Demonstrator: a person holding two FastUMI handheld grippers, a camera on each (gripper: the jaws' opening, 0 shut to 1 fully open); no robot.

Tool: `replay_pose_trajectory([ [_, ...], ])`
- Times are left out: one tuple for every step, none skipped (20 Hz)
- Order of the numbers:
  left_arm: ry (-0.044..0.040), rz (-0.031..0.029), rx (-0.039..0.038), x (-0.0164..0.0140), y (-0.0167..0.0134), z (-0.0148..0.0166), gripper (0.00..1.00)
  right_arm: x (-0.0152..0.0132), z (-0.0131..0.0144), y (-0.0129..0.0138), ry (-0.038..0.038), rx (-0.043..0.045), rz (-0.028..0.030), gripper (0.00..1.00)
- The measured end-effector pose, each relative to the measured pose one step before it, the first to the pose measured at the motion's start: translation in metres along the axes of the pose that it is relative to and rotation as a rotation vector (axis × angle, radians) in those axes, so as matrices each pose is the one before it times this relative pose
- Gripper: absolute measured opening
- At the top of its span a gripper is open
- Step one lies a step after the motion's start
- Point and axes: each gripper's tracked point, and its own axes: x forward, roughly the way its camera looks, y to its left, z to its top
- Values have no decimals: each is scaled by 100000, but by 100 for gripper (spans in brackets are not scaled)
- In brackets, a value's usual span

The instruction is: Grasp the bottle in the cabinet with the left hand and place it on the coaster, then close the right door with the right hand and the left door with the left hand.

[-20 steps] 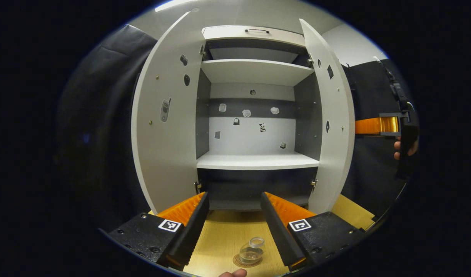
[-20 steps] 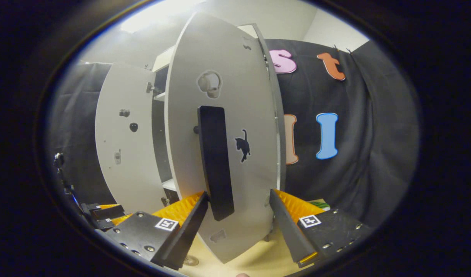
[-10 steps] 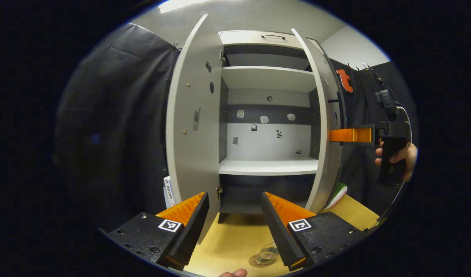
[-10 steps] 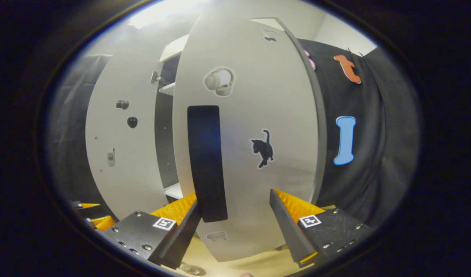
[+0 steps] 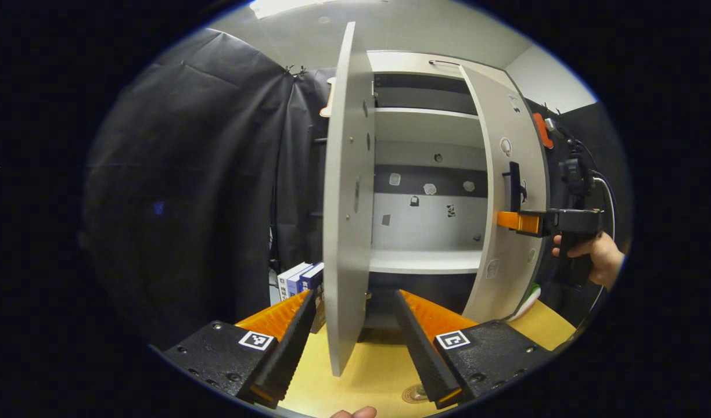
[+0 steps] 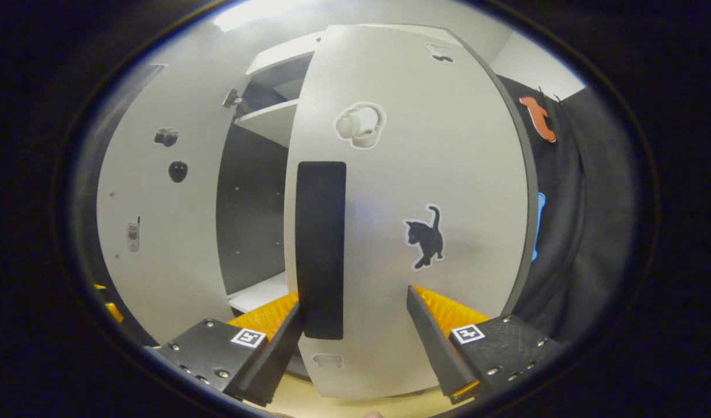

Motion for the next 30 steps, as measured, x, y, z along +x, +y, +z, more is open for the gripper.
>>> replay_pose_trajectory([
  [-475, 73, -807, 154, 595, 498, 86, -50, 118, -20, -531, 246, -1719, 100],
  [-307, -81, -479, 357, 553, 435, 87, 317, -81, 24, -477, -181, -1717, 100],
  [-659, 124, -451, -60, 497, 425, 85, 172, 42, 18, -787, -284, -1529, 97],
  [-483, 167, -385, 201, 544, 466, 86, 120, -38, -7, -567, -198, -1629, 100],
  [-122, 286, 52, 161, 530, 329, 86, 126, 30, -29, -632, -159, -1639, 100],
  [108, 112, 258, 64, 558, 291, 87, 191, -46, -33, -438, -35, -1685, 100],
  [-528, 19, -29, 120, 556, 360, 87, 92, -27, 44, -528, -259, -1618, 97],
  [15, -12, -167, 150, 497, 269, 85, 46, -8, 0, -365, -146, -1527, 100],
  [-230, 158, -112, 168, 529, 317, 86, 69, -1, 8, -449, -128, -1343, 100],
  [-26, -123, -449, 145, 447, 226, 85, 139, -44, 31, -388, -60, -1267, 100],
  [377, -439, -338, 174, 315, 185, 86, 121, -49, 9, -264, -73, -1144, 100],
  [146, -175, -352, 174, 407, 175, 85, 32, -67, 11, -277, -113, -938, 100],
  [-118, -532, -367, 215, 282, 424, 85, 79, -2, 14, -171, -3, -858, 100],
  [-283, -518, -169, 204, 285, 255, 87, 134, 6, 33, -187, 193, -878, 100],
  [-465, -1001, 86, 238, 154, 376, 86, 46, -25, -9, -117, 156, -848, 100],
  [-190, -1253, 327, 251, 1, 299, 87, 60, -70, 14, 79, -135, -809, 100],
  [-312, -1046, 409, 137, 49, 341, 85, 86, -50, 22, 181, -168, -673, 100],
  [-134, -1400, 362, 111, -59, 296, 90, 35, -4, -9, 90, -101, -494, 100],
  [132, -1471, 308, 40, -14, 300, 85, 62, -5, 1, 90, 10, -420, 100],
  [-438, -1592, 354, 101, -99, 253, 85, -161, 11, 10, 117, 45, -418, 100],
  [-137, -1335, 532, 59, 47, 221, 85, -199, 123, -2, -148, -99, -45, 100],
  [-165, -900, 861, 101, 135, 97, 85, 181, -144, 8, 371, -23, 90, 100],
  [-931, -465, 747, 126, 105, 247, 90, 20, 12, 23, -231, -111, 28, 97],
  [-85, -1038, 555, 189, -77, 159, 90, -68, -21, -22, 273, 129, 94, 100],
  [-241, -892, 450, 113, -56, 186, 90, 70, -1, 41, 260, 580, -45, 97],
  [-293, -1264, 239, 134, -122, 229, 90, -41, -67, -57, 547, 410, -4, 100],
  [-757, -1185, 78, 251, -99, 366, 90, 6, -268, 37, 1783, 1238, 201, 100],
  [-388, -1116, 273, 349, -77, 270, 90, -163, -702, 203, 3048, 1750, 586, 100],
  [75, -864, 310, 411, -9, 170, 90, -221, -510, 211, 2466, 1468, 1094, 100],
  [-118, -999, 121, 569, -87, 186, 90, -437, -350, 44, 1217, 869, 655, 100],
])
